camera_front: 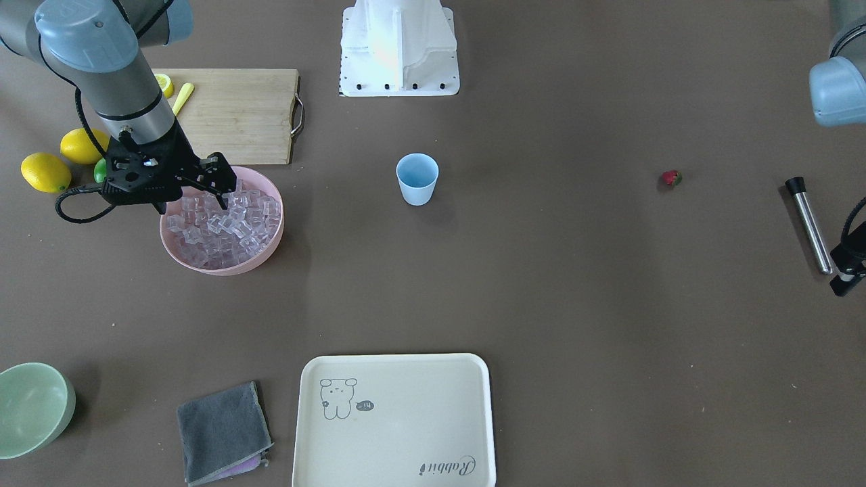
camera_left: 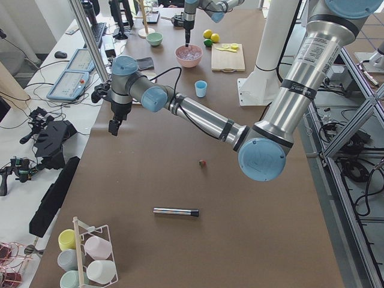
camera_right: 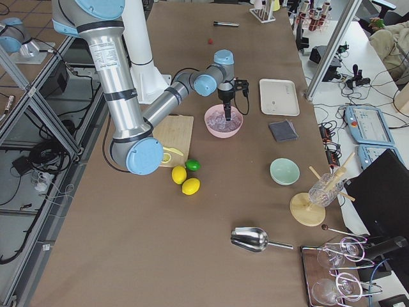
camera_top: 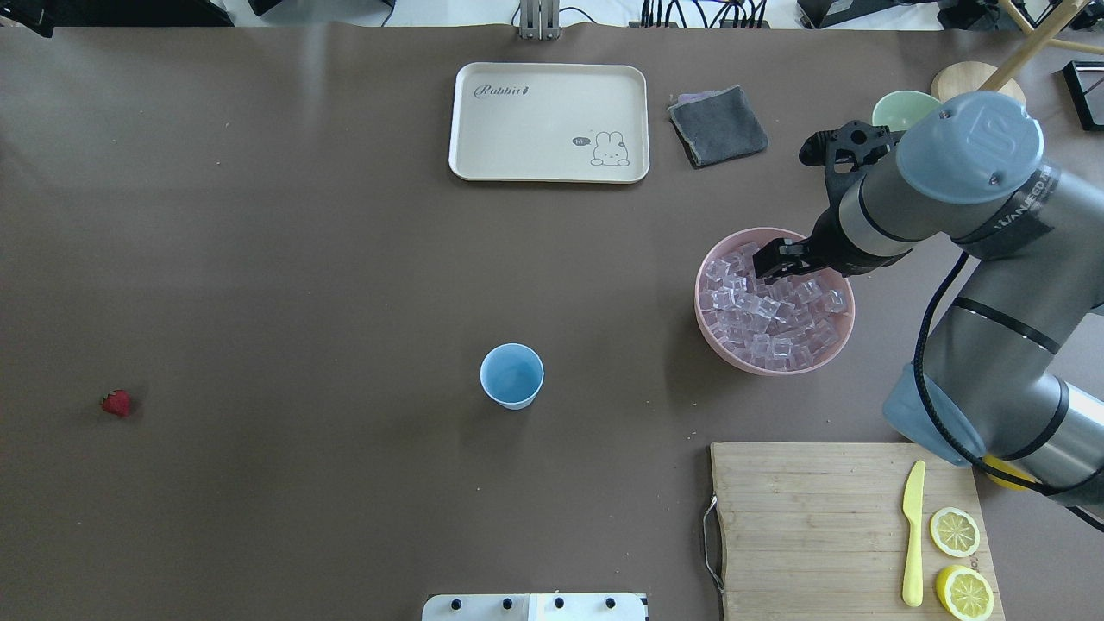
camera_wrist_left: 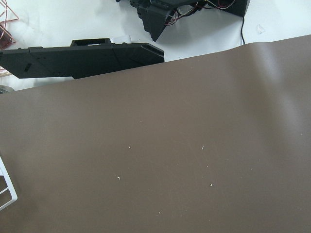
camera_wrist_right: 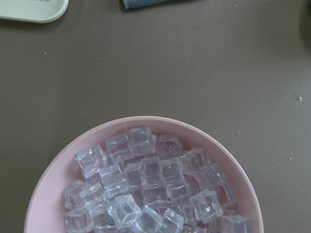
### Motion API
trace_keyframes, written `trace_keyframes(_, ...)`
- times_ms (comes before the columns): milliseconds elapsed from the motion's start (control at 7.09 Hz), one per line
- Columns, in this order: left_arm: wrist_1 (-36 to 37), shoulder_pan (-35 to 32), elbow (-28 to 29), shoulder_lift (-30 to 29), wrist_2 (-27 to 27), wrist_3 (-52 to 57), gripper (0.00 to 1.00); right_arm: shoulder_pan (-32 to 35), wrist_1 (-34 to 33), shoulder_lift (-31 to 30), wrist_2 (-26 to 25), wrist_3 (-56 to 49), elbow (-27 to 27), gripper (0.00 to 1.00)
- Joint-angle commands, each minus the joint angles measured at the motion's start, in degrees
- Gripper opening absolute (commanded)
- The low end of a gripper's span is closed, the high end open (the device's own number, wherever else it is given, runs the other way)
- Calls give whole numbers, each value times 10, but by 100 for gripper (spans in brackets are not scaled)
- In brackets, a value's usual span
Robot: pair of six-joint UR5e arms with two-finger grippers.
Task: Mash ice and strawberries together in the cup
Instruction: 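Move the right gripper over the pink bowl of ice cubes, then lower the right gripper into the bowl and grasp an ice cube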
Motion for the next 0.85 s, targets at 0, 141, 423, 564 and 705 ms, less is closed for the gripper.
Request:
trace_keyframes(0, 0, 0, -2, 5, 0, 0, 98, -29, -1, 3, -30, -13, -18, 99)
trace_keyframes(141, 0, 0, -5, 7, 0, 0, 98, -38, 0, 4, -49, -20, -30, 99)
trace_keyframes(423, 0, 0, -8, 11, 2, 0, 98, -43, -1, 7, -51, -21, -37, 93)
trace_keyframes(564, 0, 0, -7, 11, 3, 0, 98, -44, -1, 9, -53, -21, -37, 93)
trace_keyframes(705, 0, 0, -7, 11, 3, 0, 98, -45, -1, 9, -54, -21, -36, 95)
